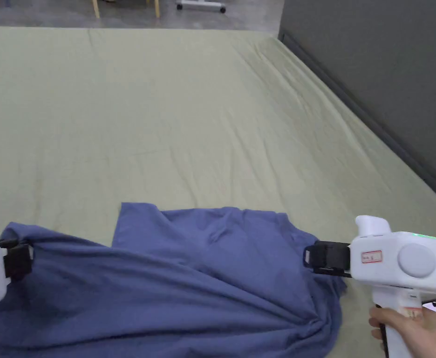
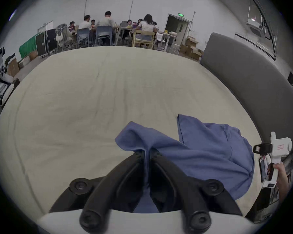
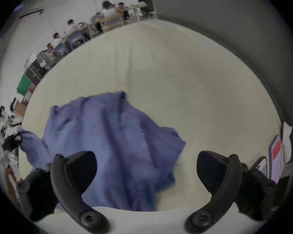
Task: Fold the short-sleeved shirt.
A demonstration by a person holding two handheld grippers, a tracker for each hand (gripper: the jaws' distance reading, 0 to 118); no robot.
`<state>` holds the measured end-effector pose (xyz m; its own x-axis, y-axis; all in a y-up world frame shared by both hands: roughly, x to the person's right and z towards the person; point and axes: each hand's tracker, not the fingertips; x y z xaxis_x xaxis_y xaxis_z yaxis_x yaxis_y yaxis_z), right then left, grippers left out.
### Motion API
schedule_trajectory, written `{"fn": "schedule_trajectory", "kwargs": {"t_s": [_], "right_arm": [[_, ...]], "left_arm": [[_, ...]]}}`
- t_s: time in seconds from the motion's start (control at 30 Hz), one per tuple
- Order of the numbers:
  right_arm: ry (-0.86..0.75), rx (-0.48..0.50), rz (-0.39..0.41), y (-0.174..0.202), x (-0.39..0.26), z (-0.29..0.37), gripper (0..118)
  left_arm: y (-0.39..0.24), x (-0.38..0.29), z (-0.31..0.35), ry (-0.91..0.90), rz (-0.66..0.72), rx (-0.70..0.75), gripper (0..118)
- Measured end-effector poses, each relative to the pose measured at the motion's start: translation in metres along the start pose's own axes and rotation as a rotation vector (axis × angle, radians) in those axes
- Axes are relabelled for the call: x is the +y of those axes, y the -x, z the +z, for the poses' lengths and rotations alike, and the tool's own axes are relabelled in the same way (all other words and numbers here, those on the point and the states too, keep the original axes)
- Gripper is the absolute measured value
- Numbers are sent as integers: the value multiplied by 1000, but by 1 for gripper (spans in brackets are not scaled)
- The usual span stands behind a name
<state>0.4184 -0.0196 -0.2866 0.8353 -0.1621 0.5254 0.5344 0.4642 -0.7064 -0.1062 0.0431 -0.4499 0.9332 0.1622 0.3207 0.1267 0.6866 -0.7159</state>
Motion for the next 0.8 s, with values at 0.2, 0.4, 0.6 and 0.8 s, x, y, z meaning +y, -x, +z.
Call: {"fn": "schedule_trajectory", "kwargs": {"t_s": [0.2,0.4,0.6,0.8], "right_arm": [[40,-48,87,0,1,-13,62],[-4,-83,228,21,-10,6,6],[-208,-21,172,31,-17,56,6],[-494,100,124,51,3,162,6]], "left_arm": [[0,-7,-7,14,54,-7,2],[0,-11,0,-1,126,-34,2],[-1,5,53,-105,97,-20,2],[-3,56,143,-292,24,-23,2]]}}
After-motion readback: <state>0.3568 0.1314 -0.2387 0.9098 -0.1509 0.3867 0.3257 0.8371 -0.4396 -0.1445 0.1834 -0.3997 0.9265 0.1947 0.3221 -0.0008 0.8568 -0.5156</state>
